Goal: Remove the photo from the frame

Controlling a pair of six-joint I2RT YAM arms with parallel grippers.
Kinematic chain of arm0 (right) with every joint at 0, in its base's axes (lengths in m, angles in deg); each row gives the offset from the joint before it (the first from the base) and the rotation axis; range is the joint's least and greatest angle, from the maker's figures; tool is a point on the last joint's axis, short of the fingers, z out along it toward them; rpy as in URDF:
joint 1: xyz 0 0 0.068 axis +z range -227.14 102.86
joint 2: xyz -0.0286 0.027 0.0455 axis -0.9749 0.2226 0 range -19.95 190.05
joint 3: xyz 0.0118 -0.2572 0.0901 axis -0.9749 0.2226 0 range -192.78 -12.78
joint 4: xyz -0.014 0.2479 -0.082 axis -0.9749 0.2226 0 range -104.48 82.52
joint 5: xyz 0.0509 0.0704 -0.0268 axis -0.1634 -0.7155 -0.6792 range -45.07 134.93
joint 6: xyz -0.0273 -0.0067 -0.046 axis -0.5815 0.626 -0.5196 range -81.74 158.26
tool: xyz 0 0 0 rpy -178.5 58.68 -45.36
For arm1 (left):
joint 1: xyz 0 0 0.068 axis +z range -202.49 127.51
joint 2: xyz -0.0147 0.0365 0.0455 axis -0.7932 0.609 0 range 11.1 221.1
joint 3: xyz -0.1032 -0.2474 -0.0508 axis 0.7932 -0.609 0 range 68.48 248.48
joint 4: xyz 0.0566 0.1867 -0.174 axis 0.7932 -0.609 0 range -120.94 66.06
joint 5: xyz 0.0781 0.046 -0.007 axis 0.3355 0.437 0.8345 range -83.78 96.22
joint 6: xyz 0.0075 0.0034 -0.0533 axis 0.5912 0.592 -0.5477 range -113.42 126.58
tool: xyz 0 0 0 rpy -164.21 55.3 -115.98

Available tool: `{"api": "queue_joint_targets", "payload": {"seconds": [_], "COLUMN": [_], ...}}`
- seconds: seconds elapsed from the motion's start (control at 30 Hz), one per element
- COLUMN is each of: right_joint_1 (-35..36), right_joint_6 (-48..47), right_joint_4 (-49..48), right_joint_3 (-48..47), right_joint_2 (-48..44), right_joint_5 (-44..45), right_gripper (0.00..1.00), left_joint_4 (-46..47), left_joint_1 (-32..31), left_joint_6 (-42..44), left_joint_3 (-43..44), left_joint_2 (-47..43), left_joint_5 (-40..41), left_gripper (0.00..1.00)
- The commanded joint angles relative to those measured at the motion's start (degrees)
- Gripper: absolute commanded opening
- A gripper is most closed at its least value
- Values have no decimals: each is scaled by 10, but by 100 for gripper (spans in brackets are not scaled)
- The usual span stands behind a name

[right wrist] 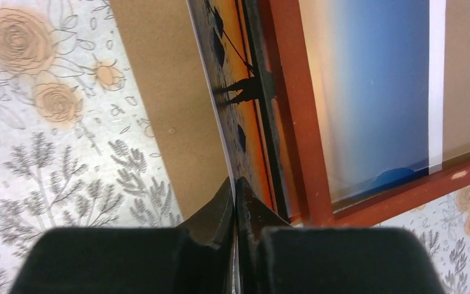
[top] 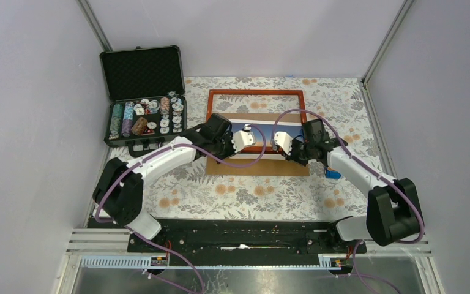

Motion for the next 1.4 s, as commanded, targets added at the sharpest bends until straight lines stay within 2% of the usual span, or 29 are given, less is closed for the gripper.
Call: {"api": "queue_joint_targets", "payload": {"seconds": [0.0, 0.23, 0.43, 0.73, 0.97, 1.1, 1.2, 1.37], "right_joint_1": [14, 21, 26, 57, 57, 58, 58, 57], "right_joint_6": [-2, 6, -10, 22, 1, -49, -85, -170], "right_joint_4": [55, 188, 311, 360, 337, 261, 191, 74], "right_joint_3": [-19, -97, -200, -344, -427, -399, -366, -292], "right_joint_2": [-62, -114, -145, -154, -138, -130, -118, -85], "right_joint_5": [3, -13, -42, -38, -7, 56, 99, 164], "right_gripper": [0, 0, 0, 0, 0, 0, 0, 0], "left_joint_4": [-23, -77, -171, -213, -191, -119, -105, -31], "left_joint_1": [1, -5, -19, -47, -49, -50, -51, -51], "left_joint_6": [-27, -54, -67, -74, -40, 5, 52, 115], "left_joint_3": [40, 62, 145, 277, 361, 326, 309, 240], "left_joint_2": [-37, -110, -137, -160, -154, -160, -134, -101], "left_joint_5": [-35, -55, -49, -34, 23, 77, 110, 162], "left_gripper": [0, 0, 0, 0, 0, 0, 0, 0]}}
